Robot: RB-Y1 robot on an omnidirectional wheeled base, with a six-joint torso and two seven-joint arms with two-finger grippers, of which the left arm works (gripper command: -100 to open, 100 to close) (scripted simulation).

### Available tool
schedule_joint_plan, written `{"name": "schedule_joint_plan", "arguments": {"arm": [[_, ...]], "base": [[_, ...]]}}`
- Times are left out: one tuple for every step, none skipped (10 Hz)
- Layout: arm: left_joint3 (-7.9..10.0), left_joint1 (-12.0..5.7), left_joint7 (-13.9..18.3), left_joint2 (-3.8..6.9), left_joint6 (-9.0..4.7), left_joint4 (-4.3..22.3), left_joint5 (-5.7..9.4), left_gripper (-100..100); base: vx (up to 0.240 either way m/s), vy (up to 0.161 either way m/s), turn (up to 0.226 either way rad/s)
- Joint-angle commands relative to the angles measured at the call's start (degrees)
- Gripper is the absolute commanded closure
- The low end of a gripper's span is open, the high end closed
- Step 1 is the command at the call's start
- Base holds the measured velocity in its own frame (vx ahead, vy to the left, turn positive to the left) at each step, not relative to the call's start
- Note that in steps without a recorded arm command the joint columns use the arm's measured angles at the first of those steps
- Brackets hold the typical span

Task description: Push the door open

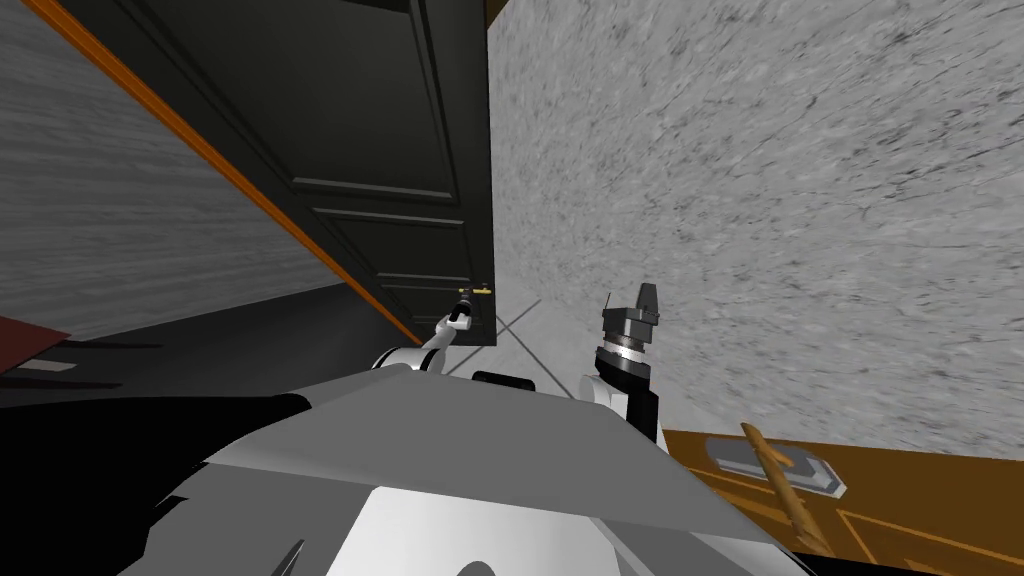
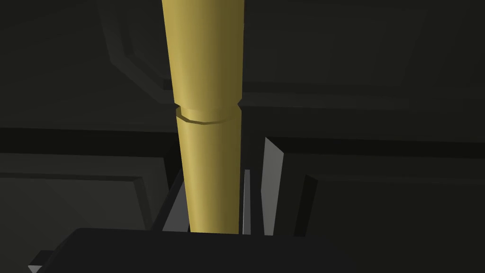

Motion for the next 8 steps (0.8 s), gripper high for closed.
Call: {"name": "schedule_joint_plan", "arguments": {"arm": [[0.96,0.31,0.05,0.5,0.5,-1.08,-0.11,100],[1.54,0.31,-0.03,0.61,0.48,-1.01,-0.17,100],[2.09,0.31,-0.1,0.71,0.45,-0.94,-0.22,100],[2.64,0.31,-0.17,0.81,0.43,-0.88,-0.28,100],[3.16,0.32,-0.23,0.91,0.4,-0.82,-0.33,100],[3.65,0.32,-0.3,0.99,0.38,-0.76,-0.38,100],[4.11,0.32,-0.36,1.08,0.36,-0.7,-0.42,100],[4.54,0.32,-0.41,1.15,0.34,-0.65,-0.47,100]], "base": [[0.176,-0.102,0.106],[0.176,-0.123,0.108],[0.183,-0.13,0.115],[0.181,-0.123,0.112],[0.181,-0.11,0.11],[0.151,-0.096,0.109],[0.156,-0.108,0.079],[0.146,-0.116,0.09]]}}
